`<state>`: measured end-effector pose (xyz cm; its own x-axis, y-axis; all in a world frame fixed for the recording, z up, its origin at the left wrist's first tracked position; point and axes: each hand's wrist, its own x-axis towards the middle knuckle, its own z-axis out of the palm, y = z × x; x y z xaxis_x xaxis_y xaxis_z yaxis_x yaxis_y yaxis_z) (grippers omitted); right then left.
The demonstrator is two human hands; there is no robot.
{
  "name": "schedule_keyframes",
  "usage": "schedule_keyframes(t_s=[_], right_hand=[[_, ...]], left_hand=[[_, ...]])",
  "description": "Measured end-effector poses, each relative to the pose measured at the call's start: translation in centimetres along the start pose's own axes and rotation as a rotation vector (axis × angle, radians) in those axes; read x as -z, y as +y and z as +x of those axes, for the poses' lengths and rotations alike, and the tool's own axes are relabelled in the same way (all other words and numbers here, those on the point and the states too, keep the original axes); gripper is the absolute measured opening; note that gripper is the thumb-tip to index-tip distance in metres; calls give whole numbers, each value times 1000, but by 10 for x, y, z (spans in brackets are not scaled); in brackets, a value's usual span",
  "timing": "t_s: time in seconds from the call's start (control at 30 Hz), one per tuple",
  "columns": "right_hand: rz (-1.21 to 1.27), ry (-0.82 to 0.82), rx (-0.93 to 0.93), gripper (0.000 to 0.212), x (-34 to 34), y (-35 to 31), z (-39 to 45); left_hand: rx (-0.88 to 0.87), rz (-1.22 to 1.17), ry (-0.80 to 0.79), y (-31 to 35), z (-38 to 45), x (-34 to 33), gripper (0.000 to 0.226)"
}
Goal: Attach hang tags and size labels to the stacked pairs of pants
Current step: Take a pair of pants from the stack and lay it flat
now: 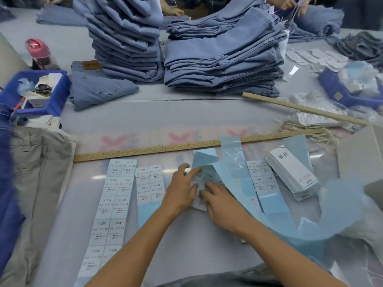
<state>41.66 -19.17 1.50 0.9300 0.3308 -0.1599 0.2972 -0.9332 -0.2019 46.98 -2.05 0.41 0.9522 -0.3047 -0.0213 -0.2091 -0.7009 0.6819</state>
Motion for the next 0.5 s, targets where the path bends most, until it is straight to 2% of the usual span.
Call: schedule_keyframes(t_s=[0.07, 0.2, 0.27, 0.33, 0.43, 0.5], right_hand=[[-53, 18, -8, 37, 12, 8, -8], [-189, 245, -50, 44, 40, 27, -23], [-246, 325, -91, 50, 47, 43, -34], [-266, 392, -184, 60, 51, 63, -47], [-258, 421, -397, 84, 58, 94, -60], [-201, 423, -507, 91, 63, 113, -58]], left_hand=[[26, 35, -14, 1, 13, -9, 55], [93, 6, -45, 9, 33, -23, 50], [74, 130, -63, 13, 41, -28, 40], [52, 279, -45, 17, 43, -32, 33], [16, 431, -24, 22, 43, -38, 34], [-18, 507, -12, 23, 42, -39, 39]])
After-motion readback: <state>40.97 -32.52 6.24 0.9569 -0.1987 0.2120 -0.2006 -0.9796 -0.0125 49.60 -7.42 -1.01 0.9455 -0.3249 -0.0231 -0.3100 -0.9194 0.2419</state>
